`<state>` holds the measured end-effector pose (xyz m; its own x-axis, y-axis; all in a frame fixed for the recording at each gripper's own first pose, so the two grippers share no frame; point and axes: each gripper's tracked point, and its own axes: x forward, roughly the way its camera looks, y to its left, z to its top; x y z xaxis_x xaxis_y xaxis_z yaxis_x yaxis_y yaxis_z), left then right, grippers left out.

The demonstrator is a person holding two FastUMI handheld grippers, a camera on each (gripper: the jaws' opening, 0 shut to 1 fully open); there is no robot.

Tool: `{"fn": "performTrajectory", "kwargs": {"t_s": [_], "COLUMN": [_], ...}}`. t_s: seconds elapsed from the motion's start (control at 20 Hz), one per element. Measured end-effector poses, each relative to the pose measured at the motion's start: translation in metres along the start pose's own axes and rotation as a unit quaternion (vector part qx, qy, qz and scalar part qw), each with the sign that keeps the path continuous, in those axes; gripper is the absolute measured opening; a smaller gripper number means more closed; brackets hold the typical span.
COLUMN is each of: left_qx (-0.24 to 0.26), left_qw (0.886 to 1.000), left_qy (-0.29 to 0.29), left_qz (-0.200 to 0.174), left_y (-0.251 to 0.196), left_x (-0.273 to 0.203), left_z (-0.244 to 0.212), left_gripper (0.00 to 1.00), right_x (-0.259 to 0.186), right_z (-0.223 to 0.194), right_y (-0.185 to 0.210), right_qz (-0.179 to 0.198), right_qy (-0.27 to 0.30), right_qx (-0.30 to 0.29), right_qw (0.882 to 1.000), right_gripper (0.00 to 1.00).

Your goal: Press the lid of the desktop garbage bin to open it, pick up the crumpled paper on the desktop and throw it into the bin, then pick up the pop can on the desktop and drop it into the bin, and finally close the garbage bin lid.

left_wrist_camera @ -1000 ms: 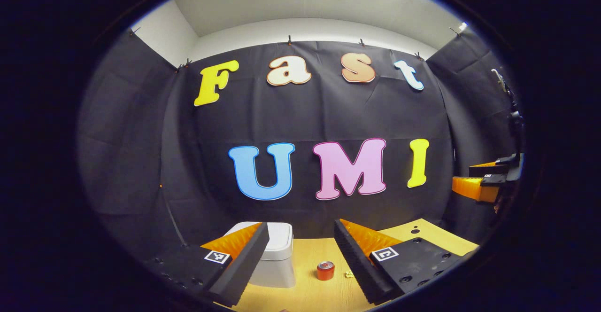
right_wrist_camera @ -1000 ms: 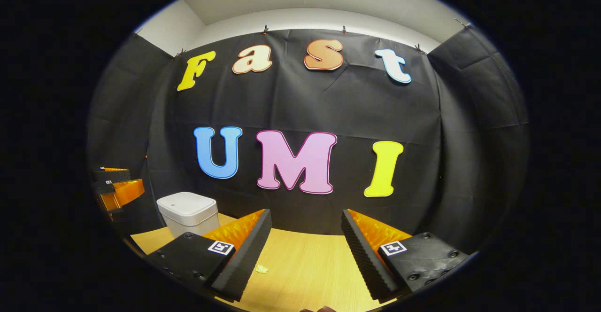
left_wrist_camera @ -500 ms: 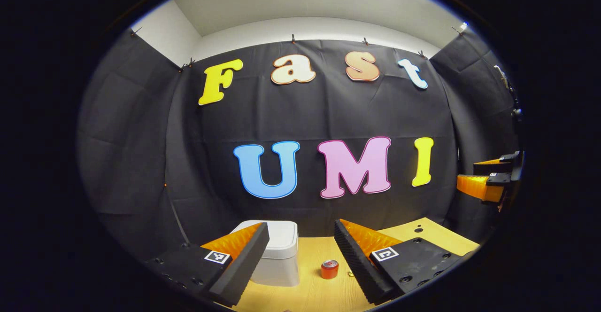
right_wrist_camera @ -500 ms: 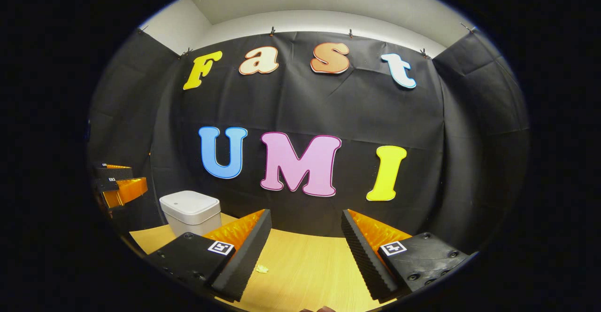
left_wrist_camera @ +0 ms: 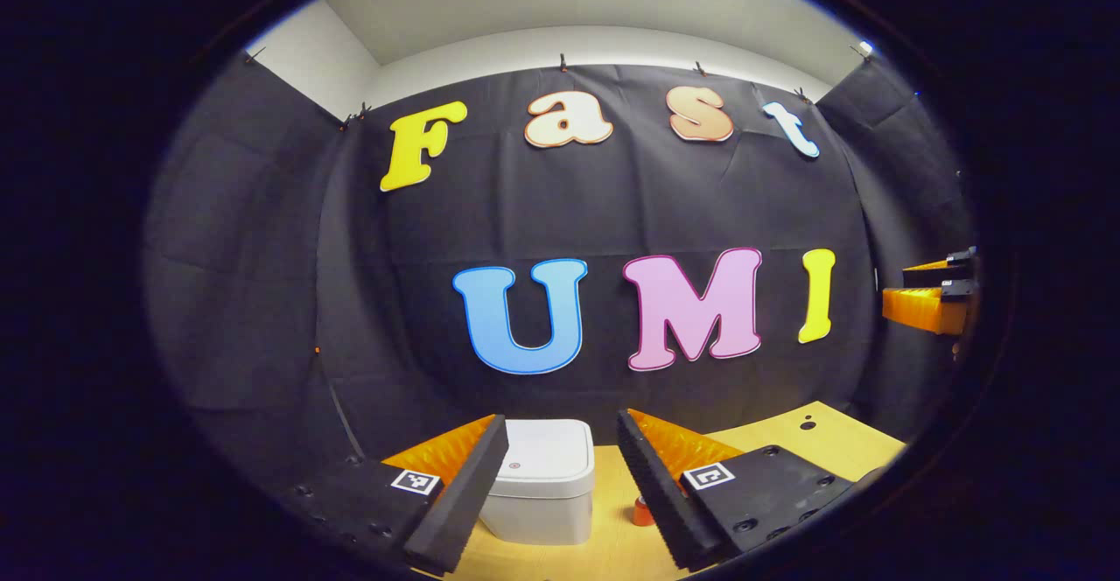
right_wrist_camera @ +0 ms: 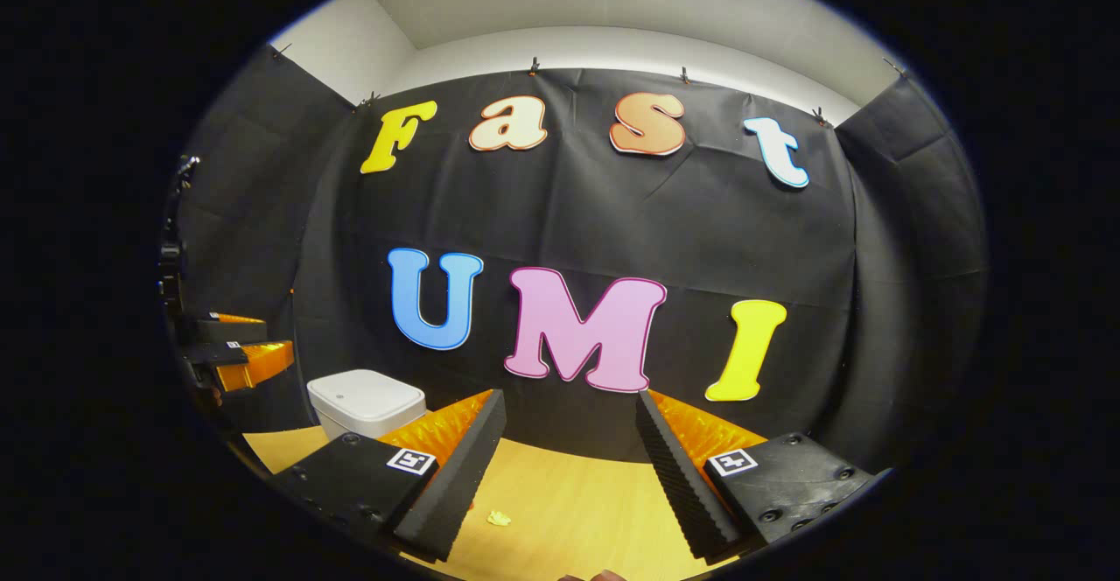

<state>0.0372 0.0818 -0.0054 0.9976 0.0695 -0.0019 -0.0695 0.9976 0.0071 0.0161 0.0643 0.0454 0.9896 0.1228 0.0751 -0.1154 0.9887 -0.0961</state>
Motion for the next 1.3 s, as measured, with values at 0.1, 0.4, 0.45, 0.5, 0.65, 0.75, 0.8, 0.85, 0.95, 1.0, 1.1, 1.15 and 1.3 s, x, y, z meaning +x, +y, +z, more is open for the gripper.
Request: {"fn": "performTrajectory", "kwargs": {"t_s": [0.1, 0.4, 0.45, 0.5, 0.65, 0.75, 0.8, 0.85, 0.95, 1.0, 1.1, 1.15, 1.3], "left_qx": [-0.01, 0.015, 0.014, 0.013, -0.001, -0.007, -0.004, -0.001, -0.01, -0.013, -0.01, -0.013, -0.043], "left_qw": [1.0, 0.999, 0.999, 0.998, 0.994, 0.991, 0.989, 0.988, 0.984, 0.983, 0.981, 0.979, 0.964], "left_qy": [0.014, 0.042, 0.051, 0.062, 0.103, 0.134, 0.145, 0.154, 0.171, 0.175, 0.184, 0.191, 0.253], "left_qz": [0.007, 0.005, -0.006, -0.011, -0.023, -0.024, -0.026, -0.033, -0.049, -0.057, -0.067, -0.067, -0.074], "left_y": [0.017, 0.051, 0.049, 0.048, 0.047, 0.047, 0.047, 0.047, 0.037, 0.034, 0.031, 0.032, 0.03], "left_x": [0.02, 0.089, 0.1, 0.111, 0.14, 0.155, 0.161, 0.167, 0.178, 0.182, 0.19, 0.191, 0.183], "left_z": [-0.008, -0.024, -0.029, -0.039, -0.072, -0.099, -0.111, -0.12, -0.135, -0.14, -0.151, -0.157, -0.192], "left_gripper": [0.74, 0.14, 0.09, 0.07, 0.06, 0.06, 0.06, 0.06, 0.06, 0.06, 0.06, 0.06, 0.06], "right_x": [0.002, 0.005, 0.006, 0.007, 0.01, 0.013, 0.016, 0.017, 0.022, 0.025, 0.028, 0.03, 0.035], "right_z": [0.006, 0.012, 0.012, 0.012, 0.011, 0.005, 0.004, 0.001, -0.007, -0.013, -0.016, -0.016, -0.024], "right_y": [0.005, 0.014, 0.015, 0.017, 0.024, 0.027, 0.029, 0.031, 0.037, 0.04, 0.043, 0.045, 0.051], "right_qz": [0.002, -0.005, -0.007, -0.008, -0.012, -0.024, -0.032, -0.037, -0.044, -0.045, -0.054, -0.058, -0.066], "right_qy": [-0.007, -0.011, -0.009, -0.009, -0.009, 0.002, 0.007, 0.01, 0.02, 0.03, 0.036, 0.036, 0.04], "right_qx": [-0.011, -0.03, -0.035, -0.042, -0.048, -0.028, -0.021, -0.019, -0.02, -0.022, -0.021, -0.019, -0.022], "right_qw": [1.0, 0.999, 0.999, 0.999, 0.999, 0.999, 0.999, 0.999, 0.999, 0.998, 0.998, 0.998, 0.997], "right_gripper": [0.96, 0.97, 0.96, 0.96, 0.97, 0.96, 0.97, 0.96, 0.97, 0.97, 0.97, 0.97, 0.97]}}
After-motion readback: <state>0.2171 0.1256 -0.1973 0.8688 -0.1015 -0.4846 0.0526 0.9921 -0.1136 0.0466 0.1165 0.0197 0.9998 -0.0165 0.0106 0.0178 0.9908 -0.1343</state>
